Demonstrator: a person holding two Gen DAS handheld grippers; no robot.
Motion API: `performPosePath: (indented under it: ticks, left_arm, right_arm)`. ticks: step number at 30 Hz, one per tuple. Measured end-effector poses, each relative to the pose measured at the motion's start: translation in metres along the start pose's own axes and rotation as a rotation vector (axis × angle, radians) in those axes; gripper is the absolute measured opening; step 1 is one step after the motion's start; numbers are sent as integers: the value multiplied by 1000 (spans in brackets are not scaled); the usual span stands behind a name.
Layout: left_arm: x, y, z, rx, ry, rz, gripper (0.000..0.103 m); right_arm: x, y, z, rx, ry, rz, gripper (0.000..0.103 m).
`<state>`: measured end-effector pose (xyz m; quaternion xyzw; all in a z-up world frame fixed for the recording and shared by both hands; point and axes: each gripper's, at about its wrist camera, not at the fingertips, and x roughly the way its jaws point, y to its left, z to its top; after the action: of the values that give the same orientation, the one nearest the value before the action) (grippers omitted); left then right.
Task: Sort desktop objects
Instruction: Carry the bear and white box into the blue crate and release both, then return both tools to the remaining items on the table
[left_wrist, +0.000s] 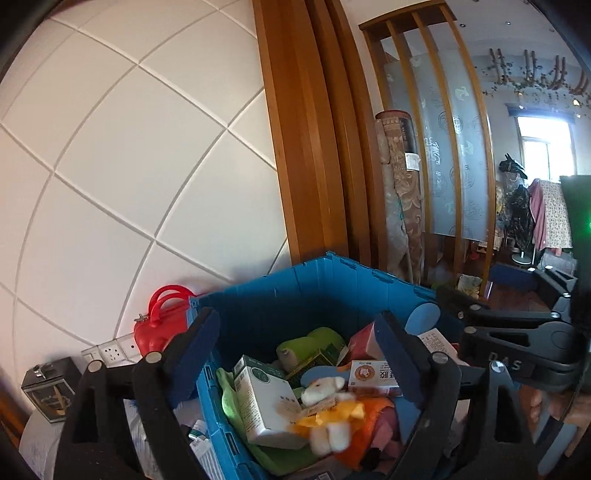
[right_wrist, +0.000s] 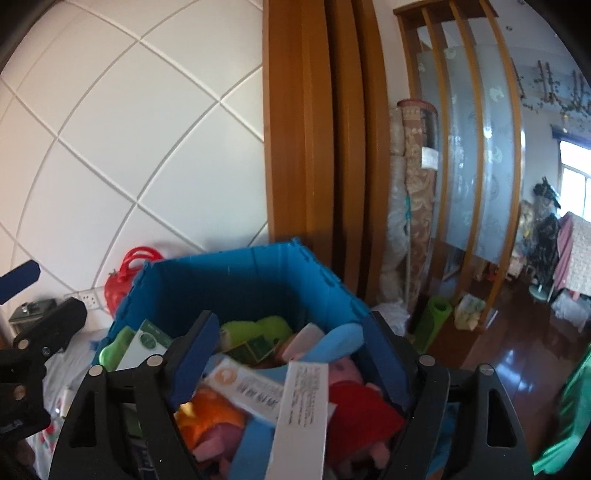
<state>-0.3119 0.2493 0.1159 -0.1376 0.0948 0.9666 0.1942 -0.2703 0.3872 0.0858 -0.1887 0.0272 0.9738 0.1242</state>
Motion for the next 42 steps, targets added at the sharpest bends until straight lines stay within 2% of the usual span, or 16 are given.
performPosePath:
  ticks: [8, 20, 29, 34, 37, 39, 42]
  left_arm:
    - [1, 6, -10, -25, 25, 23, 86]
    - [-14, 11, -19, -40, 30, 47, 86]
    - [-37, 41, -36, -99, 20, 73, 86]
    - [-67, 85, -60, -138, -1, 133, 86]
    - [-91, 120, -87, -135, 10, 189, 86]
    - [-110, 149, -107, -131, 18, 251, 86]
    - [-140, 198, -139, -110, 49, 347, 86]
  right_arm:
    - [-25, -1, 10, -58, -129, -45, 89]
    - [-33, -2, 13, -47, -152, -8, 90]
    - [-40, 13, 7, -42, -133, 34, 92]
    - [-59, 35, -1, -25, -150, 114, 93]
    - [-75, 61, -11, -10, -161, 234, 93]
    - [-82, 82, -17, -15, -160, 293, 98]
    - [-92, 126, -27, -47, -143, 386, 98]
